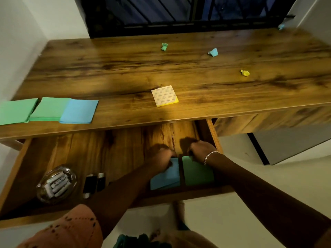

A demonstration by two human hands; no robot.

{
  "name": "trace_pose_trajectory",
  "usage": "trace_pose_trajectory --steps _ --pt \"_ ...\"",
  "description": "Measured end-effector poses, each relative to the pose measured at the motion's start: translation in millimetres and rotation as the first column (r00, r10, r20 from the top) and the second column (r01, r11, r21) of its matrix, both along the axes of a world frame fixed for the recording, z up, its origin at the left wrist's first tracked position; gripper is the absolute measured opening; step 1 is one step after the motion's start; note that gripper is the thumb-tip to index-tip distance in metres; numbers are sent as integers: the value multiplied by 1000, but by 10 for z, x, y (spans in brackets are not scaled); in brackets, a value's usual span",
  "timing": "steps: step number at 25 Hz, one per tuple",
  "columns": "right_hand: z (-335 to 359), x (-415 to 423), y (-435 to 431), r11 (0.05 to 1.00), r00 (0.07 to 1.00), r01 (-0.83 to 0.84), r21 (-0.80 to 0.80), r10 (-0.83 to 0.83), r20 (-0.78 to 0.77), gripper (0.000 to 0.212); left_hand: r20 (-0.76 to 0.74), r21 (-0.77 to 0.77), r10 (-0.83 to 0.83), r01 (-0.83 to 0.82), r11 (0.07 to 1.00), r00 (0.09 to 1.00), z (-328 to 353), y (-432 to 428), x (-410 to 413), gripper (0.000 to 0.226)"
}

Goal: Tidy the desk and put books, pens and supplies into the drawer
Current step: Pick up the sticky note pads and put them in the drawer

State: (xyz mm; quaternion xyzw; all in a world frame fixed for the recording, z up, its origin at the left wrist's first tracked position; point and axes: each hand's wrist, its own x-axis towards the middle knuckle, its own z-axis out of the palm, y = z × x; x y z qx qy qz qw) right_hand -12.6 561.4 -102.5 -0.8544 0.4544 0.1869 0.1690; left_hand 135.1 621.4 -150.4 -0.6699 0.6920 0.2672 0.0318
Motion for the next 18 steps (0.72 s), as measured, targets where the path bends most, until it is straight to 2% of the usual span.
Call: trace_pose_trajectory --steps 4,7,9,11,14,16,18 --pt "-56 21 30 990 989 -115 -78 106 -103 30 188 -53 -107 119 991 976 25 111 47 51" --pt "-96 59 -25 983 975 -164 -82 149 -166 33 185 -113 -121 143 983 975 176 138 150 57" --pt "-163 62 -83 971 968 -215 -101 199 -151 33 148 -196 -74 103 975 986 324 163 264 58" --pt "-177 91 -102 962 970 -234 -142 222 -97 31 132 -370 -63 109 923 989 486 203 404 53" --pt "-23 383 -182 896 908 -289 -337 368 201 10 229 -542 59 77 837 972 644 184 886 47" --pt "188 737 -192 834 806 -353 -425 501 314 20 214 -598 189 -24 801 958 826 170 1300 38" --pt "431 1210 -122 815 747 -371 -445 547 379 26 188 -636 334 -145 758 923 984 212 1774 36"
